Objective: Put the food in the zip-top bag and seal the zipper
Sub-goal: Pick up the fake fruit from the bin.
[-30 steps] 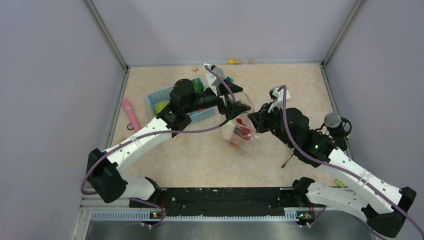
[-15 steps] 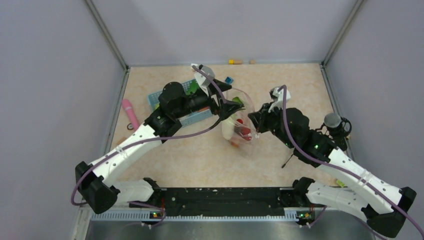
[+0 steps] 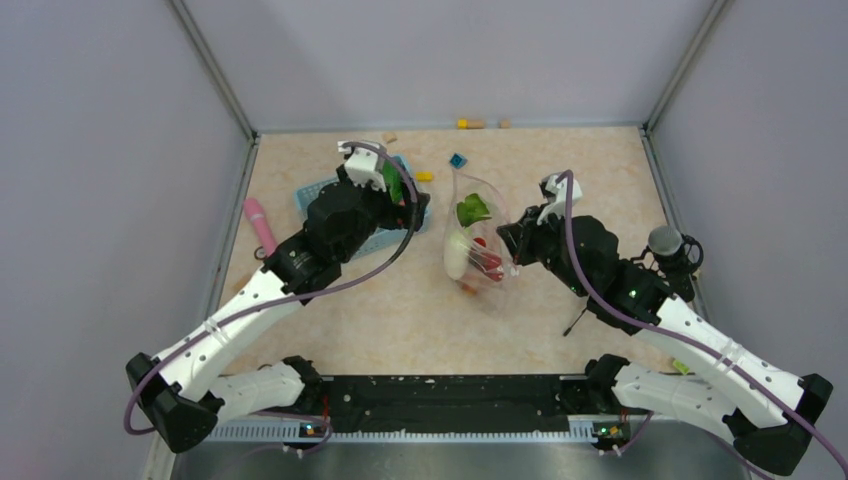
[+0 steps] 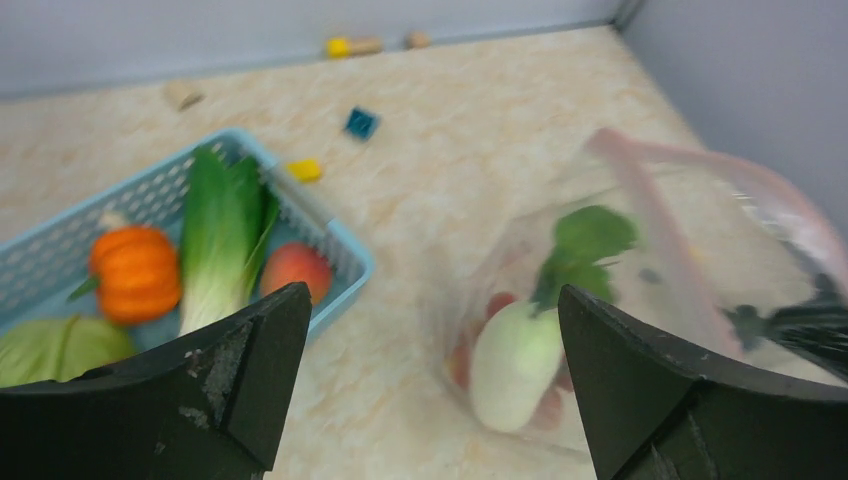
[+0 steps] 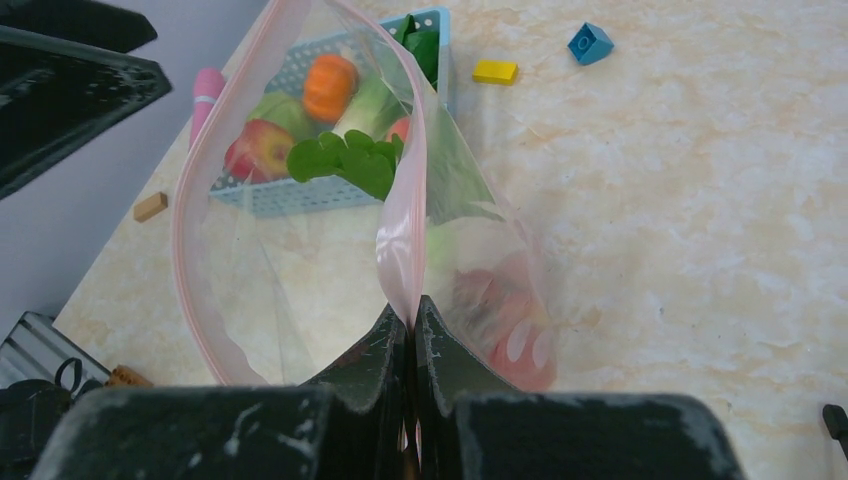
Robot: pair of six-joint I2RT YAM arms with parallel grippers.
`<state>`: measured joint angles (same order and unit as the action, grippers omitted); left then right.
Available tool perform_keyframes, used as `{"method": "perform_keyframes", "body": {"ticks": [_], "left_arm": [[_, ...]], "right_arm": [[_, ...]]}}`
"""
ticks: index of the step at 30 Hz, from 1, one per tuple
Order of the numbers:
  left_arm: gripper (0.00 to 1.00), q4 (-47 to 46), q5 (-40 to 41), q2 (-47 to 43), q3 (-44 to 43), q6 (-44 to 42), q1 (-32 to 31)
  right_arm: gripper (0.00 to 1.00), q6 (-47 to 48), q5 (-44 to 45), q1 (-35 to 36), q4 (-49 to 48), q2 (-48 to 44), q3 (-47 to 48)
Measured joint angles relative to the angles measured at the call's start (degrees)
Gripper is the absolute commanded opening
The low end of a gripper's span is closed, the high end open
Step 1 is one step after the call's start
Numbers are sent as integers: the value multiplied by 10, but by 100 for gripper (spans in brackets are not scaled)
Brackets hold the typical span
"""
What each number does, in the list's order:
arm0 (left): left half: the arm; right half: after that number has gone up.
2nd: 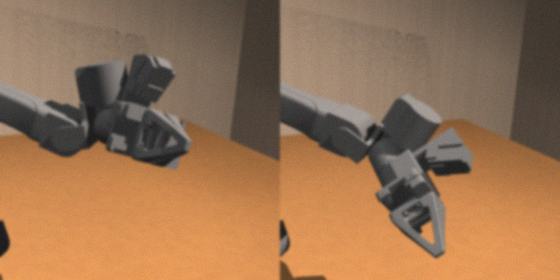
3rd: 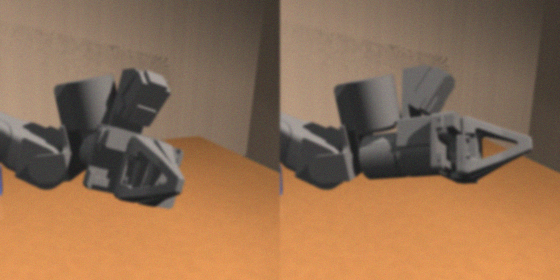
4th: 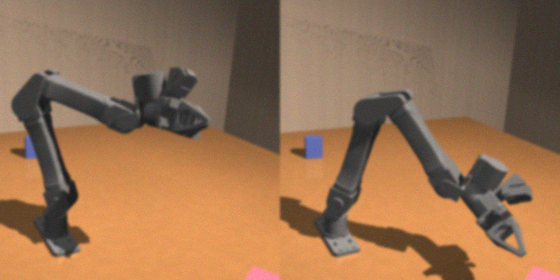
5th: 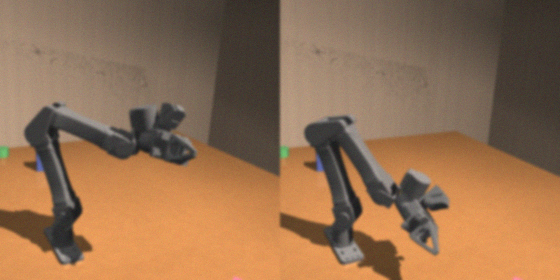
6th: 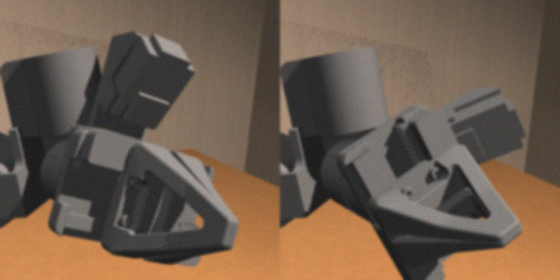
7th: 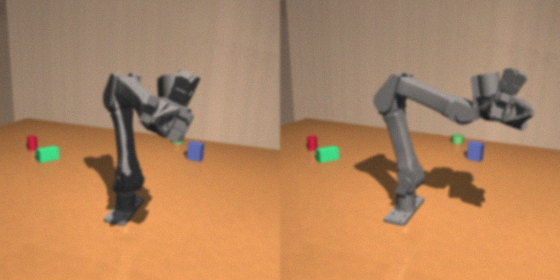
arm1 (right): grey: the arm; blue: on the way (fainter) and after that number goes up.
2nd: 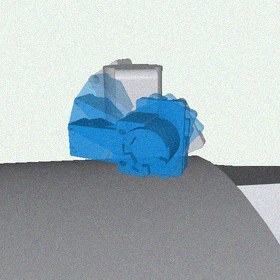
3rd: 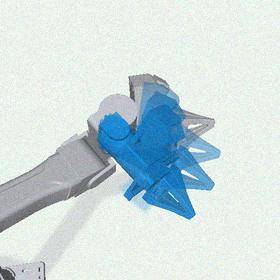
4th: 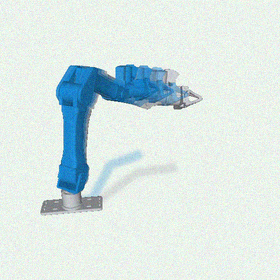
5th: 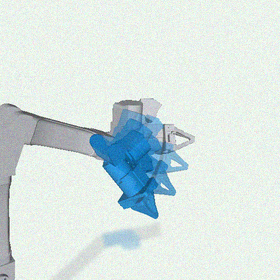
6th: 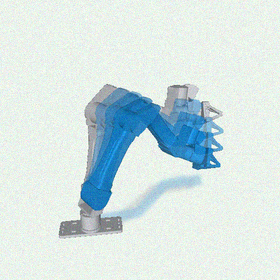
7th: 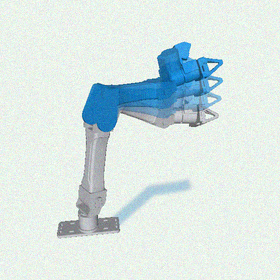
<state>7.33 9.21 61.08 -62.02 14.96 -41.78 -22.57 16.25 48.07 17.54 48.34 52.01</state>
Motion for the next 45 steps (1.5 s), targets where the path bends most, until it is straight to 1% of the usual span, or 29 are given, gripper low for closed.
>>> {"method": "perform_keyframes", "body": {"ticks": [2, 5, 7, 12, 14, 20, 27, 39, 45], "left_arm": [[99, 47, 61, 3, 0, 22, 5], [99, 103, 113, 8, 0, 57, 27], [99, 131, 129, 11, 1, 81, 57], [99, 179, 132, 19, 21, 136, 170], [98, 192, 131, 31, 26, 148, 193], [99, 217, 113, 83, 30, 168, 231], [98, 234, 95, 128, 33, 171, 267], [99, 230, 23, 188, 33, 145, 293], [98, 227, 10, 205, 33, 134, 294]], "right_arm": [[0, 0, 1, 0, 0, 0, 0], [0, 0, 2, 0, -1, 0, -3], [0, 0, 2, 0, -1, 0, -4], [0, 1, 4, 0, -2, 0, -6], [0, 1, 5, 0, -2, 0, -6], [0, 5, 10, 0, -3, 5, -6], [0, 7, 17, 0, -3, 12, -6], [0, 19, 21, -28, -2, 12, -6], [0, 20, 20, -33, -2, 21, -6]]}}
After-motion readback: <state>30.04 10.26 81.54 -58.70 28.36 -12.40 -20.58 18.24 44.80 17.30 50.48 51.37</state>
